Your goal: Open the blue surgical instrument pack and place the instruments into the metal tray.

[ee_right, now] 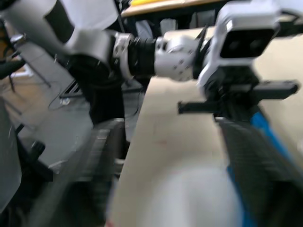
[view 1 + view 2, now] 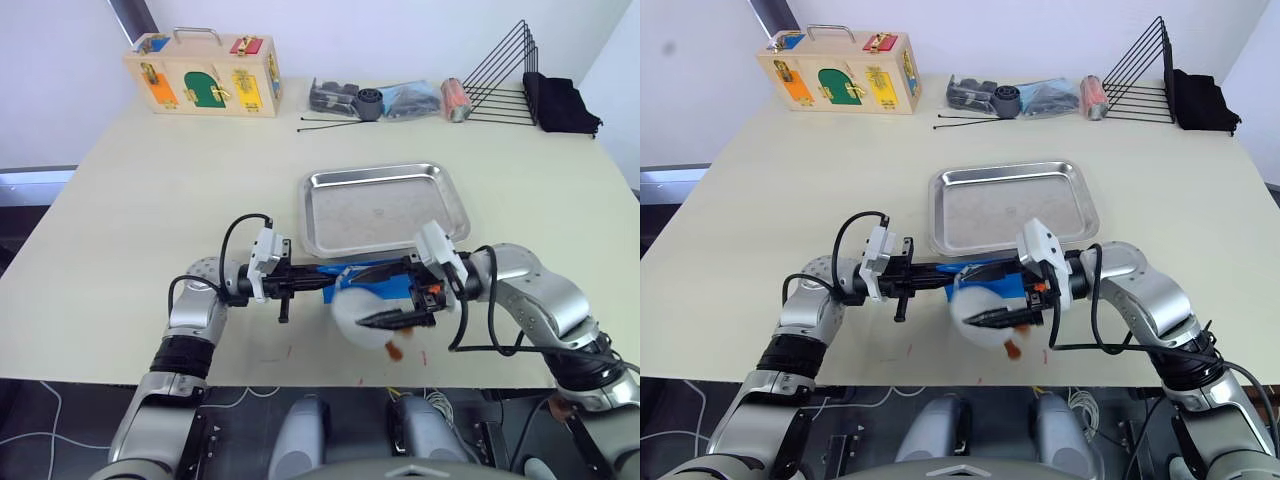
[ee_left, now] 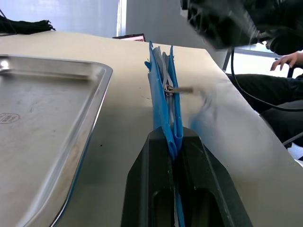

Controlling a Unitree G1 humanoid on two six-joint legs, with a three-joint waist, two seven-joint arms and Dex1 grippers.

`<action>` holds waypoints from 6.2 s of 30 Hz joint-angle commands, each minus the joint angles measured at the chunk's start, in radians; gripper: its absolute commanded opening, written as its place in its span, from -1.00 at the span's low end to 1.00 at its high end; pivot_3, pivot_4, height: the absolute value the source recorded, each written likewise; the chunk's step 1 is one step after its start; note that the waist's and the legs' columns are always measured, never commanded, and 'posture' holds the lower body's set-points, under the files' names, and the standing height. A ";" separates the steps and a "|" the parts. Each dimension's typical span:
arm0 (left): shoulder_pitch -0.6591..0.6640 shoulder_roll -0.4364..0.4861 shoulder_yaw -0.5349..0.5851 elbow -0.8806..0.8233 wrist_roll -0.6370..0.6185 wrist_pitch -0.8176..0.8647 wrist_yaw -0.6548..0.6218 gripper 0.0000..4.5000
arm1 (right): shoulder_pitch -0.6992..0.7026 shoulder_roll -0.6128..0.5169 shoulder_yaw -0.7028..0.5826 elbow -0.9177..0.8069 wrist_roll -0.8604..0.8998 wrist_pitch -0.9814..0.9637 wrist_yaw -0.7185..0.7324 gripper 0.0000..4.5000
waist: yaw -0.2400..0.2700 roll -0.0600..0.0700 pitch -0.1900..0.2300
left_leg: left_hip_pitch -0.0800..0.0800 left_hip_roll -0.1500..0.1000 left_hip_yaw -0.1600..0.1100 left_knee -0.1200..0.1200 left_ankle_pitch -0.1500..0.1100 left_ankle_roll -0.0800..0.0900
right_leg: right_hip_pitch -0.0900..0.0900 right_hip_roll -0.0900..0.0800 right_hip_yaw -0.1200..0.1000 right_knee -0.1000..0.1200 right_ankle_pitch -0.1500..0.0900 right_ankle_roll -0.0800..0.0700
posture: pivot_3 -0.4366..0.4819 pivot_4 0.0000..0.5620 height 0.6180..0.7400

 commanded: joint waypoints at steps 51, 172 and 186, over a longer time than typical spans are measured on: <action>0.045 0.044 0.021 -0.091 -0.017 0.084 0.035 -0.38 | -0.012 0.001 -0.167 0.507 -0.162 -0.383 0.135 -1.00 | -0.002 0.000 0.000 | 0.001 0.000 0.001 0.000 0.000 0.000 | 0.000 0.000 0.001 0.000 0.000 0.000 | -0.05 -0.47 1.00; 0.132 0.628 -0.006 -0.188 0.216 0.131 0.052 0.34 | -0.020 0.104 -0.269 0.364 0.021 -0.279 0.140 -1.00 | -0.017 0.004 0.002 | 0.001 0.002 0.003 -0.002 0.000 0.000 | -0.001 0.001 0.002 0.000 0.000 -0.001 | -0.05 -0.47 1.00; 0.053 0.560 0.118 -0.258 0.006 0.287 0.032 0.97 | -0.003 0.090 -0.258 0.377 -0.004 -0.306 0.164 -1.00 | -0.019 0.002 0.004 | 0.001 0.002 0.003 -0.001 0.000 0.000 | -0.002 0.001 0.002 0.001 0.000 0.000 | -0.05 -0.47 1.00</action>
